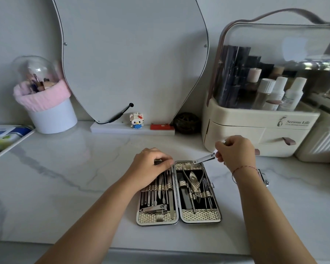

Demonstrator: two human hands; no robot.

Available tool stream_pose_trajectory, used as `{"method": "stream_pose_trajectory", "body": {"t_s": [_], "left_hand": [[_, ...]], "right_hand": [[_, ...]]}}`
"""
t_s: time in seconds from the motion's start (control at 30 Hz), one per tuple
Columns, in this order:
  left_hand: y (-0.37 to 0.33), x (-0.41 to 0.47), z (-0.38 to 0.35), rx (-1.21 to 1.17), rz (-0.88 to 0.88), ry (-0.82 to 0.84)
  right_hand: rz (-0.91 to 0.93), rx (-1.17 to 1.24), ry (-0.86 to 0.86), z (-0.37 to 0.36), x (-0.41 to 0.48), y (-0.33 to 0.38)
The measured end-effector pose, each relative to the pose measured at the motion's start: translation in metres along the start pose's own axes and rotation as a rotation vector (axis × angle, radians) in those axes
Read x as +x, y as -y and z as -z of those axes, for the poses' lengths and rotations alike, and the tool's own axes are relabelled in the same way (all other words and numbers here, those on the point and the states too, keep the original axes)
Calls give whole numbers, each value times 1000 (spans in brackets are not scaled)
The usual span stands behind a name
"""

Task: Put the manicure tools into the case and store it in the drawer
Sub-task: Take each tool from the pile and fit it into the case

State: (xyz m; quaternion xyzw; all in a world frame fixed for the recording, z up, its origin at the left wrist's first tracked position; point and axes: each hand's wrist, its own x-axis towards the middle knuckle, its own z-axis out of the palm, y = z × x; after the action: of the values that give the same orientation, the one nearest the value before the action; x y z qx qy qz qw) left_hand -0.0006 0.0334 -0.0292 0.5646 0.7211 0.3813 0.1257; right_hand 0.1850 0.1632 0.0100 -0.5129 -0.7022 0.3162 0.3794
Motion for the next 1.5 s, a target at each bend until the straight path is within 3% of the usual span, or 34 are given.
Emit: {"method": "stream_pose_trajectory", "body": {"t_s": [0.13, 0.4, 1.5], "left_hand": [[2, 1, -1, -27, 3, 28], [3, 2, -2, -30, 9, 36], [3, 3, -1, -58, 27, 46]], "right_hand": [[-22, -51, 54, -3, -1, -1], [-170, 129, 149, -2, -1, 2], [-35, 96, 243, -13, -6, 0]]}}
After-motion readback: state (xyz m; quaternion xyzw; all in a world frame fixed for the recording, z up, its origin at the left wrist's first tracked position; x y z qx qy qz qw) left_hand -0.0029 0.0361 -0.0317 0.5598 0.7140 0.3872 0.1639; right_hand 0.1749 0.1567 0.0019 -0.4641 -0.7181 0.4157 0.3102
